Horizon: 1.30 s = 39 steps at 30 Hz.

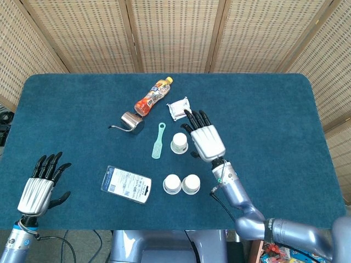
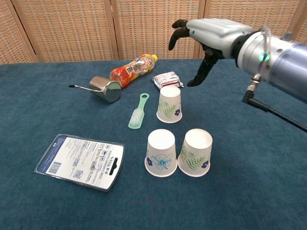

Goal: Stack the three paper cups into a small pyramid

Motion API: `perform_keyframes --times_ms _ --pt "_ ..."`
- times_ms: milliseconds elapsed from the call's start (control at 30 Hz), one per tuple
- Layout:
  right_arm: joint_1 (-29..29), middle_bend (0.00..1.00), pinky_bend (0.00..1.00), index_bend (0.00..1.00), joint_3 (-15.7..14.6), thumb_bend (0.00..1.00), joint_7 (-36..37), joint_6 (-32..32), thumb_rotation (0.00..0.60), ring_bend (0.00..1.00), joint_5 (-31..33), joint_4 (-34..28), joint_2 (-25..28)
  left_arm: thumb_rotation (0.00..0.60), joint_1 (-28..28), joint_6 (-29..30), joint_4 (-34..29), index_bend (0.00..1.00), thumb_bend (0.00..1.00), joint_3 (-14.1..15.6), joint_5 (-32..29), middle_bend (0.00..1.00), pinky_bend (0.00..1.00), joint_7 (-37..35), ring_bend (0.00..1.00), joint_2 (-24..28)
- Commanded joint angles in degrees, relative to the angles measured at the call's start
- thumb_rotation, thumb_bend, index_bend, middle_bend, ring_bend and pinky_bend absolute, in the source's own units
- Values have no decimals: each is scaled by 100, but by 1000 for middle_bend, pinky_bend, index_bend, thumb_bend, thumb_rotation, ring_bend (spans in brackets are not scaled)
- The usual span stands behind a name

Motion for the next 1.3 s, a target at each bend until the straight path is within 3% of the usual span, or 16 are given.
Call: perform_keyframes --times_ms 33,200,400,867,1067,1300 --pt "392 30 0 293 151 72 -178 -222 600 0 358 452 -307 600 33 -106 48 192 225 -70 13 0 0 -65 0 4" --pt "869 30 0 293 177 71 -376 -457 600 0 791 1152 -563 600 83 -287 124 192 225 -205 6 0 0 -162 0 10" --pt "1125 28 0 293 69 72 -371 -599 600 0 1128 1547 -693 600 118 -528 208 192 225 -352 -41 0 0 -228 0 1" --pt "1416 27 0 293 -277 71 -924 -700 600 0 1969 1664 -665 600 172 -794 305 192 225 -529 10 0 0 -291 0 -27" --pt "1543 28 0 294 -420 71 -869 -738 600 0 2054 1988 -784 600 194 -940 304 192 225 -573 39 0 0 -390 0 -15" --pt "1593 57 0 367 -560 71 -516 -862 600 0 1984 2478 -1035 600 233 -1019 349 192 225 -666 33 0 0 -345 0 -35"
